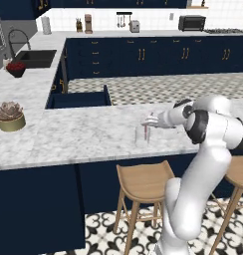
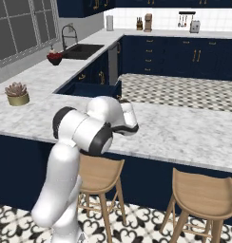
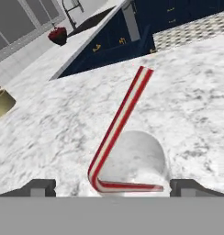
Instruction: Take a straw from the drawer in front and place it inside the glass cup on the dining counter.
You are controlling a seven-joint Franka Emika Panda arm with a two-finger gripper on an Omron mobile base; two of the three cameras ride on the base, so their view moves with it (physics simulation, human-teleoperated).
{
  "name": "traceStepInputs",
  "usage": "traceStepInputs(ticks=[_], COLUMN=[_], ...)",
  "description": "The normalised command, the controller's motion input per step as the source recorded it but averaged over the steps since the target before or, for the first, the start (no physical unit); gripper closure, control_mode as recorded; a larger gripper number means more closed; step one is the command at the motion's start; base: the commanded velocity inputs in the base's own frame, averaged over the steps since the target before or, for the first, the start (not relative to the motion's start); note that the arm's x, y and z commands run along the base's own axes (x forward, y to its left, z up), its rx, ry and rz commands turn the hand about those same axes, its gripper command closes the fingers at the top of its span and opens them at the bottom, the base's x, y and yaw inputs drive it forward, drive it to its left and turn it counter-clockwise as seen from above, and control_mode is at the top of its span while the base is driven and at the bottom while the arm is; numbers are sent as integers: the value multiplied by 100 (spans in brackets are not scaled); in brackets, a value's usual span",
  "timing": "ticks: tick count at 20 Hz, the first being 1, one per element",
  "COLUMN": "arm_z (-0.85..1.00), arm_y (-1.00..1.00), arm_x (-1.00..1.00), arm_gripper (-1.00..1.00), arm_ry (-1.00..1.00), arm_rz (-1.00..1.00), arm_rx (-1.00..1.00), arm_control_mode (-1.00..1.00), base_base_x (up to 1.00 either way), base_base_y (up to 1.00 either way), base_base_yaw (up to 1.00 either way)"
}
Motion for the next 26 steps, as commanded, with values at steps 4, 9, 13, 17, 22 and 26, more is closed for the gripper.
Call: traceStepInputs(ticks=[4,9,13,17,22,26], arm_z=[100,100,100,100,100,74], arm_y=[-19,-7,6,32,69,83], arm_x=[-38,-77,-94,-88,-87,-100], arm_gripper=[-100,-100,-100,-100,-100,-100], arm_ry=[0,0,-10,-18,-28,-21], arm_rz=[0,0,0,0,0,-3], arm_rx=[-3,-1,-6,-14,-32,-37], arm_control_mode=[-100,-100,-100,-100,-100,-100], base_base_x=[0,0,0,0,0,0], base_base_y=[0,0,0,0,0,0], base_base_yaw=[0,0,0,0,0,0])
